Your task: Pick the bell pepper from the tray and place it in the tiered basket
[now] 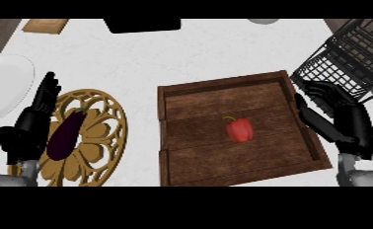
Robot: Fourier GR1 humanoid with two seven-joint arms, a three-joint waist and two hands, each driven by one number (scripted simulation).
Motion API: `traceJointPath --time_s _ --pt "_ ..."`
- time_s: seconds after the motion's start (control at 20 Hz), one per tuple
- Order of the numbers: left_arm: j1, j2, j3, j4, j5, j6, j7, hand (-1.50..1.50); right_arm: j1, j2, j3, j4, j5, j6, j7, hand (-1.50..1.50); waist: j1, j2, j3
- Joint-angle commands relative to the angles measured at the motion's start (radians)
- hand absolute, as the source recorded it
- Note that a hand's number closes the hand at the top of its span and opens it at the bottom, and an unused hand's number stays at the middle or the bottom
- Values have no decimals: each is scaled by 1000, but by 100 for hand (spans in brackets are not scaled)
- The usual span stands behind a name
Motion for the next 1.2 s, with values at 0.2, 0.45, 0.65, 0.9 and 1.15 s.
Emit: traceJointPath --time_s 0.2,0.45,0.65,0.9,1.15 --pt "-55 27 -37 59 -92 21 79 0 311 43 58 -343 297 -378 104 -150 14 9 -6" --pt "-82 17 -46 30 -104 28 104 0 405 -138 193 -495 501 -237 404 -150 39 13 -11" --pt "-92 23 -50 39 -100 4 110 0 415 -297 198 -609 569 -60 626 -150 56 19 -15" --pt "-93 18 -56 41 -113 -3 103 0 286 -354 223 -768 647 117 1008 -150 97 21 -11" --pt "-123 -16 -72 49 -132 -5 103 0 59 -254 338 -767 748 239 1346 -150 112 23 -8"
